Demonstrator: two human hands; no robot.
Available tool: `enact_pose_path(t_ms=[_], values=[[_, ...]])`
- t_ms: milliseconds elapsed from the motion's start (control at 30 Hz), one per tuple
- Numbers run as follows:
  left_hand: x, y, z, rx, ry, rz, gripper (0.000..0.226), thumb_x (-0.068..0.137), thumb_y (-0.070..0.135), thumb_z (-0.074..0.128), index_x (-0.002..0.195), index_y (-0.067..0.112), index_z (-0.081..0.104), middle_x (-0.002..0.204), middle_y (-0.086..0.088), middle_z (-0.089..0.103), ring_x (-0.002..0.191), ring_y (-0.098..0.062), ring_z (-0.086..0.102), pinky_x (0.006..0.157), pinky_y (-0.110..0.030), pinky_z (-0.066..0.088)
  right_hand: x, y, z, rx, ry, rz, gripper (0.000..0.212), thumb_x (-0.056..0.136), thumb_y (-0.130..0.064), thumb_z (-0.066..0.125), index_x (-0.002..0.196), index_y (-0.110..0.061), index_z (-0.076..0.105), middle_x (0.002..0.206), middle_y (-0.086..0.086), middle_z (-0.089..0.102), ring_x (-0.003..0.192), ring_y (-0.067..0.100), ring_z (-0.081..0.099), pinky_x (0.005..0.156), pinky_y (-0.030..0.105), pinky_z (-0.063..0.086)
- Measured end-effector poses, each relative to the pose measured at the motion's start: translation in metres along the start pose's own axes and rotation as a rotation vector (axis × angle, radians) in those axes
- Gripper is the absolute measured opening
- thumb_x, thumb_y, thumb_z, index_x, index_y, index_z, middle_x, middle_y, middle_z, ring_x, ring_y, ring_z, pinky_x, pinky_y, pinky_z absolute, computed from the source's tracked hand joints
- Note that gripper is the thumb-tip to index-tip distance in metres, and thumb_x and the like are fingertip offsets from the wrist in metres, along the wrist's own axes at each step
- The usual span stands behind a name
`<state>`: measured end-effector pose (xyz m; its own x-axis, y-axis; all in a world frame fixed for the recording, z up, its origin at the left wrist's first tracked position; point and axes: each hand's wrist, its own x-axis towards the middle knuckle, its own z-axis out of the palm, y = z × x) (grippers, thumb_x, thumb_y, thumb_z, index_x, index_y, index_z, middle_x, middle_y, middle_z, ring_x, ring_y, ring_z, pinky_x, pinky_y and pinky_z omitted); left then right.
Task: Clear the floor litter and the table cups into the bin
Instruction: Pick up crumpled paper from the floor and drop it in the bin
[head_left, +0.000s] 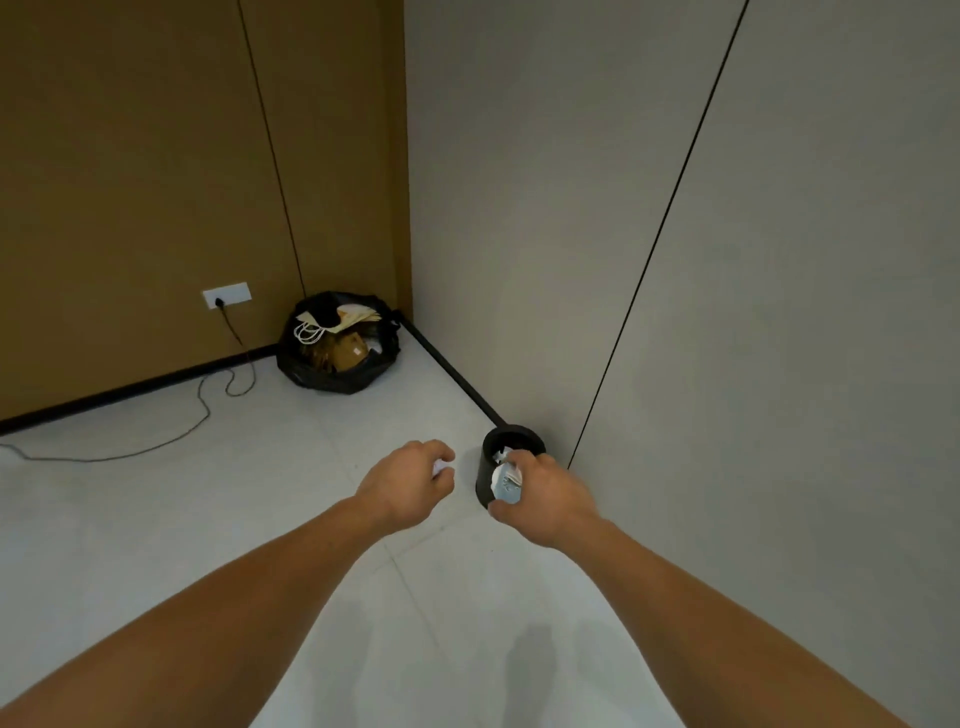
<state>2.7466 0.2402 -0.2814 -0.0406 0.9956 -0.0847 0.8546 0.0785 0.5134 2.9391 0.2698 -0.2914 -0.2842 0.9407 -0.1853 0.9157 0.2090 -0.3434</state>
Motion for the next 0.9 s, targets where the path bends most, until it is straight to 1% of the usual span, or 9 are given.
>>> enact_pose_path(t_ms=[100, 167, 267, 367, 567, 667, 800, 900], values=[[0.052, -0.003, -0.007, 0.018, -0.054, 0.058, 0.034, 0.097, 0.034, 0.046, 0.129, 0.024, 0.053, 0.122, -0.005, 0.058, 0.102, -0.021, 0.058, 0.088, -0.035, 0.05, 0.04, -0.002, -0.004, 0.001, -0.019, 0.044, 0.072, 0.08, -0.054, 0.063, 0.141, -0.027, 0.036, 0.131, 0.006, 0.05, 0.112, 0.026, 0.053, 0.083, 0.033, 0.046], [0.088, -0.004, -0.007, 0.01, -0.088, 0.091, 0.034, 0.096, 0.034, 0.046, 0.128, 0.025, 0.053, 0.121, -0.005, 0.058, 0.101, -0.021, 0.058, 0.089, -0.037, 0.051, 0.068, 0.001, -0.006, -0.001, -0.028, 0.082, 0.074, 0.08, -0.053, 0.064, 0.144, -0.028, 0.034, 0.134, 0.005, 0.05, 0.116, 0.025, 0.052, 0.089, 0.034, 0.046], [0.154, -0.004, -0.01, 0.024, -0.129, 0.147, 0.035, 0.097, 0.034, 0.046, 0.129, 0.024, 0.052, 0.123, -0.006, 0.056, 0.105, -0.023, 0.057, 0.092, -0.038, 0.05, 0.119, 0.011, -0.013, 0.014, -0.014, 0.142, 0.077, 0.081, -0.052, 0.064, 0.146, -0.027, 0.032, 0.136, 0.004, 0.048, 0.121, 0.025, 0.048, 0.095, 0.036, 0.045], [0.228, -0.002, -0.016, 0.035, -0.129, 0.19, 0.036, 0.097, 0.032, 0.046, 0.131, 0.023, 0.051, 0.126, -0.008, 0.055, 0.108, -0.024, 0.056, 0.093, -0.037, 0.048, 0.176, 0.022, -0.021, 0.019, -0.011, 0.167, 0.077, 0.082, -0.052, 0.063, 0.147, -0.027, 0.031, 0.138, 0.004, 0.045, 0.125, 0.025, 0.046, 0.098, 0.036, 0.044], [0.348, -0.012, -0.026, 0.087, -0.165, 0.213, 0.039, 0.097, 0.034, 0.046, 0.136, 0.026, 0.045, 0.129, -0.007, 0.054, 0.11, -0.023, 0.055, 0.089, -0.031, 0.046, 0.294, 0.036, -0.042, 0.054, -0.01, 0.198, 0.074, 0.082, -0.049, 0.065, 0.144, -0.026, 0.033, 0.131, 0.006, 0.049, 0.119, 0.026, 0.049, 0.092, 0.033, 0.044], [0.399, -0.018, -0.026, 0.037, -0.177, 0.179, 0.044, 0.097, 0.034, 0.048, 0.139, 0.025, 0.041, 0.128, -0.007, 0.057, 0.11, -0.024, 0.056, 0.093, -0.033, 0.047, 0.341, 0.046, -0.052, 0.068, -0.003, 0.218, 0.074, 0.081, -0.05, 0.065, 0.143, -0.027, 0.033, 0.129, 0.005, 0.05, 0.117, 0.026, 0.049, 0.091, 0.034, 0.044], [0.469, -0.024, -0.014, 0.015, -0.269, 0.183, 0.05, 0.096, 0.033, 0.048, 0.143, 0.023, 0.035, 0.131, -0.01, 0.055, 0.115, -0.027, 0.054, 0.094, -0.034, 0.045, 0.4, 0.059, -0.055, 0.063, -0.031, 0.3, 0.075, 0.08, -0.052, 0.065, 0.143, -0.027, 0.032, 0.13, 0.006, 0.049, 0.116, 0.027, 0.049, 0.091, 0.036, 0.046], [0.528, -0.027, 0.002, -0.002, -0.349, 0.222, 0.049, 0.097, 0.031, 0.048, 0.142, 0.019, 0.037, 0.134, -0.011, 0.053, 0.118, -0.028, 0.052, 0.096, -0.034, 0.044, 0.444, 0.066, -0.042, 0.087, -0.053, 0.386, 0.075, 0.08, -0.051, 0.065, 0.143, -0.028, 0.033, 0.134, 0.007, 0.048, 0.12, 0.028, 0.048, 0.092, 0.037, 0.045]])
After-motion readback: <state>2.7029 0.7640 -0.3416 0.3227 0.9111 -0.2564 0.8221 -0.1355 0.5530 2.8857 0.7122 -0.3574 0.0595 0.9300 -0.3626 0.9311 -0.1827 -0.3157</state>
